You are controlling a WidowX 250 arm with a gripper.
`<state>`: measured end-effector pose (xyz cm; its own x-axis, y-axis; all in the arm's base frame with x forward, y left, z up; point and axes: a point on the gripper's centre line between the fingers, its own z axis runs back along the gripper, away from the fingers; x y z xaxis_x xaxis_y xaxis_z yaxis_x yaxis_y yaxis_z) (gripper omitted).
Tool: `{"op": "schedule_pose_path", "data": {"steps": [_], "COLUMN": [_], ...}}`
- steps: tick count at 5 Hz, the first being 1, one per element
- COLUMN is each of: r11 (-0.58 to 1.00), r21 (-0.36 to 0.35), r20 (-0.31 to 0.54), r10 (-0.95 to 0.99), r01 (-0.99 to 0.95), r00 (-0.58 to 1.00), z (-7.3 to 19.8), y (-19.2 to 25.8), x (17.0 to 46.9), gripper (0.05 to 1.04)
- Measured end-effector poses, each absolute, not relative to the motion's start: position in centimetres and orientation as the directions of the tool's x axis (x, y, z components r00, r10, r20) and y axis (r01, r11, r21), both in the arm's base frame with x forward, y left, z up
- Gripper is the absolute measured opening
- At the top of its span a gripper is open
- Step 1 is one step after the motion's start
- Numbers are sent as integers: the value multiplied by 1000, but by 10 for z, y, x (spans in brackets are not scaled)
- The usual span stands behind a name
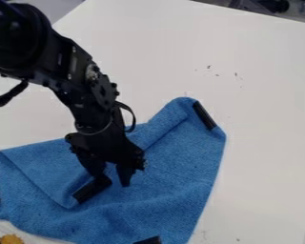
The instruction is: Unfold the cloth from the bottom to the top
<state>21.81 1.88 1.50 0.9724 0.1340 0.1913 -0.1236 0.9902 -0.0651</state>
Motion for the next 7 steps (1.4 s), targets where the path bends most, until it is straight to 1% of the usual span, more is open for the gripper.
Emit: {"op": "schedule_pose_path", "data": {"steps": [1,2,3,4,5,6,7], "r11": [991,988,988,989,989,994,998], "r21": [-69,-78,-77,-81,-73,-1,42], "r20": [181,181,176,176,168,177,227], "r10": [128,143,142,140,138,106,43], "r01": [-118,-131,-130,-127,-128,-107,-54], "r00": [975,973,974,974,976,979,973], "z": [11,10,8,6,7,36,58], "y": [19,20,21,20,21,19,37], "x": [218,218,218,219,219,225,247], "gripper": [600,310,131,59,54,53,53]}}
